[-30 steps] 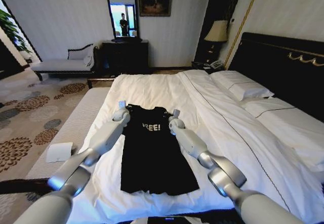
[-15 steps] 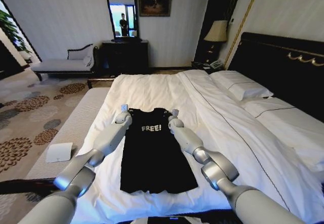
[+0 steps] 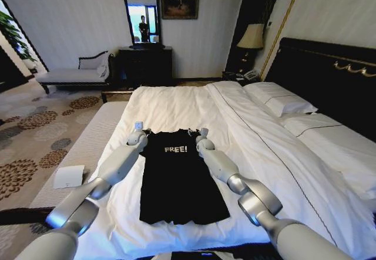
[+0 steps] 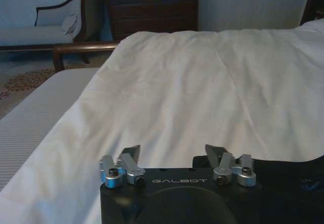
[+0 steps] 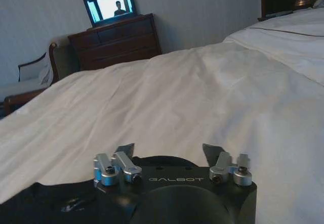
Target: Fold the clothes on the bed.
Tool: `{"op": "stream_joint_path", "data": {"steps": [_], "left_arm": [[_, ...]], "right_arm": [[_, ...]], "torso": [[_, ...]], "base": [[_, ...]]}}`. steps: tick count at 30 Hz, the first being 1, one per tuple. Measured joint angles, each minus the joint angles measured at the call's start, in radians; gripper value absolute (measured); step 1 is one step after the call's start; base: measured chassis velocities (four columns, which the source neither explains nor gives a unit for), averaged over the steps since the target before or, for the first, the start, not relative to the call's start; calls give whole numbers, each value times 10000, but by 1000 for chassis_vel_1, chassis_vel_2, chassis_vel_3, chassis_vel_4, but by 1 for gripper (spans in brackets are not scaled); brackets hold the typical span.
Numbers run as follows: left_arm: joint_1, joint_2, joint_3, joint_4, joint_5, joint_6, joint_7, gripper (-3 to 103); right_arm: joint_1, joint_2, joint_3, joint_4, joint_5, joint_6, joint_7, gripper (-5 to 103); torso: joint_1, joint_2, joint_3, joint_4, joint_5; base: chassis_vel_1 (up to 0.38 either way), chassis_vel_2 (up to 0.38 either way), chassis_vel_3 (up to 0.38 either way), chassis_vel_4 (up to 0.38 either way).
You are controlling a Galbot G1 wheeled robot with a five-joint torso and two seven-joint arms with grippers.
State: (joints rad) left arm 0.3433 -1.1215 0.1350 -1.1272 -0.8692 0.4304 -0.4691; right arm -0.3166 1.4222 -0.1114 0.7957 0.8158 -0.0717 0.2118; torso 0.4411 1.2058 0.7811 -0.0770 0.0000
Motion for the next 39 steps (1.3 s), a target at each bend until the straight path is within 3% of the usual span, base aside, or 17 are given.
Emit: {"op": "stream_joint_path", "data": {"steps": [3,5,6,9,11,15,20,21,23,30,34,39], "left_arm": [[540,429,-218,-1019,-352,82,-179,91],[784,557,-326,-1391,-435,103,-228,91],[1210,748,-517,-1960,-505,108,-301,96],[2373,1240,-1075,-3303,-518,-191,-314,100],[2660,1369,-1234,-3609,-518,-298,-291,100],[4531,1909,-2270,-5168,-506,-683,-6,100],[5894,2126,-2892,-6192,-362,-972,256,102],[6341,2119,-3047,-6549,-231,-1090,360,100],[6918,1979,-3204,-7023,-46,-1256,493,98],[9225,1625,-4378,-8057,570,-1626,922,97],[11062,1185,-5235,-8555,834,-1825,1290,97],[11757,791,-5517,-8863,911,-1905,1372,97]], "right_arm": [[-479,-458,-70,1101,575,-283,365,89],[-673,-628,-68,1472,706,-352,463,89],[-936,-828,-50,1865,790,-416,570,98],[-1653,-1376,195,3085,1011,-547,833,100],[-1819,-1522,286,3415,1069,-575,889,100],[-3042,-2940,785,5723,1209,-756,1030,100],[-4184,-3811,1395,7024,1263,-822,1031,100],[-4848,-4062,1810,7605,1326,-874,1005,100],[-6168,-4377,2643,8613,1327,-927,1006,100],[-8744,-4328,4200,9992,523,-606,719,100],[-10492,-3555,4966,10463,-1022,-385,620,100],[-11100,-2704,5152,10713,-1731,-507,667,100]], "torso": [[1,0,0,-2,2],[0,0,0,-1,-1],[0,0,-1,-1,-2],[-1,0,-1,-2,-1],[-1,0,-1,0,-1],[-1,1,-3,0,-3],[-2,2,-2,-1,1],[-4,2,-3,4,2],[-3,2,-2,-11,3],[0,3,-3,0,3],[-3,4,-3,-1,-1],[-1,2,-1,-1,-1]], "base": [[0,0,0,0],[0,0,0,0],[0,0,0,0],[0,0,0,0],[0,0,0,0],[0,0,0,0],[0,0,0,0],[0,0,0,0],[0,0,0,0],[0,0,0,0],[0,0,0,0],[0,0,0,0]]}}
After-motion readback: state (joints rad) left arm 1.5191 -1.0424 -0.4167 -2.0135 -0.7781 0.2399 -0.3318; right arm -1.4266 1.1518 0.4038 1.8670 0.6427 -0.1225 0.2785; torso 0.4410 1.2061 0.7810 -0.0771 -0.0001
